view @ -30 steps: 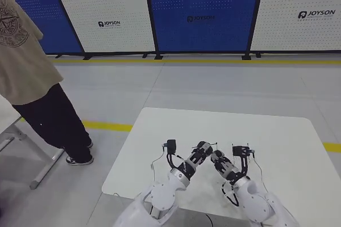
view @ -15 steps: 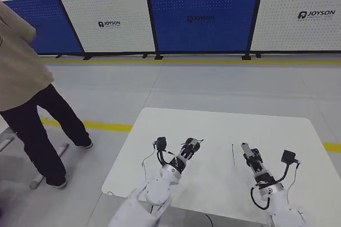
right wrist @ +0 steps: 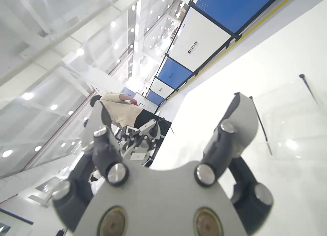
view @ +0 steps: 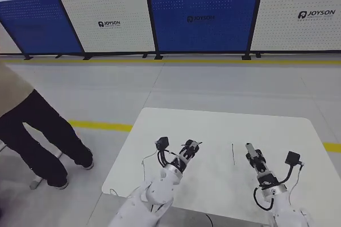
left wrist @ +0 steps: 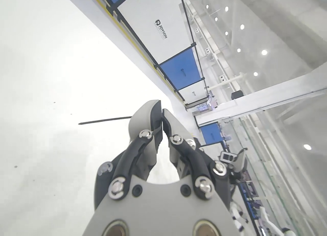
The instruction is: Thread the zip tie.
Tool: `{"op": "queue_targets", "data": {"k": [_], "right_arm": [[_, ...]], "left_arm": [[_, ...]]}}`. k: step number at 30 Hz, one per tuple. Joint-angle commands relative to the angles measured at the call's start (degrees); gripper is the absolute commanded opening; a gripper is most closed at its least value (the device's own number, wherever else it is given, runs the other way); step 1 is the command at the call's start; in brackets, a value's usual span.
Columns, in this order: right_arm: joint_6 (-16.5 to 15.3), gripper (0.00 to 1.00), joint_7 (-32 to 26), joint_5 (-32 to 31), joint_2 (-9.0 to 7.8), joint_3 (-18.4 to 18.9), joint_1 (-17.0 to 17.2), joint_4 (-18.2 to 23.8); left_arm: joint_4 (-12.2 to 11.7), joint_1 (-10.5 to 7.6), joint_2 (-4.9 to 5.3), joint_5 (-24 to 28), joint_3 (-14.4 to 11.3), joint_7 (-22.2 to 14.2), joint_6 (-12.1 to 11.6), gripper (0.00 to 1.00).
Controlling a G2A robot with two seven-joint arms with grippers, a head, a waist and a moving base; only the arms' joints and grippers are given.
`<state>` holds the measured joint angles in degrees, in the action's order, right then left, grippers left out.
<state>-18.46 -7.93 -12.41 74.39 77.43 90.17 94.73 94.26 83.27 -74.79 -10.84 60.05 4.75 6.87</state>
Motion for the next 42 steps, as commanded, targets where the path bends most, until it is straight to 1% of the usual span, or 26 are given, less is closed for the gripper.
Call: {"op": "queue_targets", "data": {"k": [1,5,8,12,15,18,20,21,22,29,30,31,32,33,34,36,39,42], "right_arm": [[0.0,1.0,0.0,0.0,0.0,0.0,0.0,0.0],[0.0,1.0,0.0,0.0,0.0,0.0,0.0,0.0],[0.0,1.0,0.0,0.0,0.0,0.0,0.0,0.0],[0.0,1.0,0.0,0.0,0.0,0.0,0.0,0.0],[0.0,1.0,0.0,0.0,0.0,0.0,0.0,0.0],[0.0,1.0,0.0,0.0,0.0,0.0,0.0,0.0],[0.0,1.0,0.0,0.0,0.0,0.0,0.0,0.0],[0.0,1.0,0.0,0.0,0.0,0.0,0.0,0.0],[0.0,1.0,0.0,0.0,0.0,0.0,0.0,0.0],[0.2,1.0,0.1,-0.1,0.01,-0.1,0.0,0.0],[0.1,1.0,0.4,-0.4,0.02,-0.1,-0.1,0.1],[-0.3,1.0,1.3,-0.1,0.07,-0.1,-0.1,0.3],[-1.0,1.0,2.7,1.5,0.18,0.1,0.1,0.6],[-1.0,1.0,3.5,2.7,0.23,0.3,0.3,0.8],[-1.0,1.0,4.3,4.0,0.26,0.8,0.5,1.1],[-1.0,1.0,5.9,6.2,0.25,2.1,1.1,1.7],[-1.0,1.0,7.8,8.7,0.24,3.7,2.1,2.4],[-1.0,1.0,9.2,10.7,0.31,4.5,2.8,2.2]], "left_arm": [[-1.0,-1.03,-0.09,-1.5,-0.5,-0.7,2.5,0.0],[-3.0,-2.84,-0.33,-5.3,-1.5,0.8,6.5,0.0],[-4.8,-4.31,-0.66,-7.1,-2.4,1.6,9.0,0.0],[-7.2,-6.13,-1.08,-7.0,-3.8,-1.1,10.7,0.0],[-7.8,-6.73,-1.16,-6.6,-4.0,-3.3,11.1,0.0],[-7.8,-6.71,-1.1,-7.0,-3.7,-4.1,11.4,0.0],[-7.0,-6.31,-1.03,-5.2,-2.9,-5.2,10.7,0.0],[-6.2,-5.96,-1.01,-3.7,-2.1,-5.2,10.0,0.0],[-5.2,-5.19,-0.96,-1.4,-1.1,-5.5,8.8,0.0],[-5.2,-5.19,-0.96,-1.4,-1.1,-5.5,8.8,0.0],[-5.0,-5.04,-1.01,-0.4,-1.0,-5.5,8.0,0.0],[-4.4,-4.83,-1.06,1.2,-0.3,-4.7,5.8,0.0],[-4.6,-4.21,-1.09,2.0,0.7,-1.8,3.7,0.0],[-4.8,-3.66,-1.2,2.8,0.9,-0.2,2.3,0.0],[-4.9,-3.29,-1.3,4.4,1.0,0.2,0.9,0.0],[-5.5,-2.63,-1.37,8.0,2.4,1.1,-1.6,0.0],[-5.9,-1.83,-1.31,12.3,4.5,0.6,-4.1,0.0],[-6.4,-1.02,-1.23,15.1,5.9,0.0,-5.9,0.0]]}}
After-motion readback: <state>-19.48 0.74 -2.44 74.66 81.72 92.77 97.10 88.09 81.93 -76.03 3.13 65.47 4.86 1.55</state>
